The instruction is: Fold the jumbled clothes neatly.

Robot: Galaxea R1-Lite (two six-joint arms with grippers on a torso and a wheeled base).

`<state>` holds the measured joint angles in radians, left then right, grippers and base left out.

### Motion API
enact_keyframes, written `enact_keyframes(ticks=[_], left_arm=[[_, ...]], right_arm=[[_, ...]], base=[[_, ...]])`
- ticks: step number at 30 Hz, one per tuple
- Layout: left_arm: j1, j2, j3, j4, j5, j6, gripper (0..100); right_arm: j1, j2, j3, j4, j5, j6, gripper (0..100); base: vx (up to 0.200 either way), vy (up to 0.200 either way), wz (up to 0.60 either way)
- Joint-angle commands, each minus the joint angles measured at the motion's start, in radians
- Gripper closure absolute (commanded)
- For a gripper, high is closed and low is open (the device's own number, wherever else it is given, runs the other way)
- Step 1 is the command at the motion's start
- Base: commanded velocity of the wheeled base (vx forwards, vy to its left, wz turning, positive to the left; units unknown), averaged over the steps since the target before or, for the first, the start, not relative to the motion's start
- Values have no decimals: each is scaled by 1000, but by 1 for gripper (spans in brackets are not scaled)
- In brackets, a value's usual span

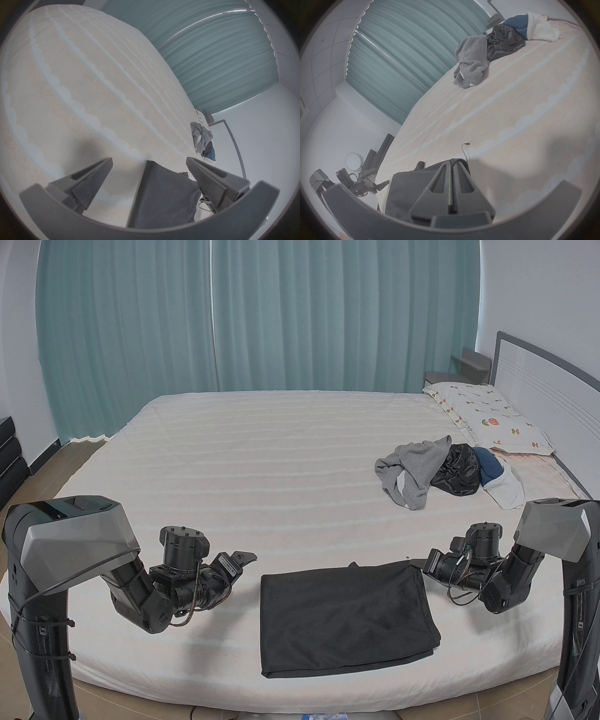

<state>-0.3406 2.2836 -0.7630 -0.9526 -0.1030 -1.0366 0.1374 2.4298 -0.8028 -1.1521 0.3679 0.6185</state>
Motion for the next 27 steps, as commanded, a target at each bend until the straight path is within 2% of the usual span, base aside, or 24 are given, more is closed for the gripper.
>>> enact_keyframes(ticks=[1, 23, 27], left_arm=[[0, 4, -1, 0, 0, 0, 0], [-1, 4, -1, 0, 0, 0, 0], [-3, 4, -1, 0, 0, 0, 0]], right_arm=[[-2, 5, -1, 0, 0, 0, 100], [-6, 43, -29, 19, -6, 1, 100], [1, 45, -35, 17, -38, 0, 100]], base=[[0, 0, 0], [0, 0, 0], [0, 0, 0]])
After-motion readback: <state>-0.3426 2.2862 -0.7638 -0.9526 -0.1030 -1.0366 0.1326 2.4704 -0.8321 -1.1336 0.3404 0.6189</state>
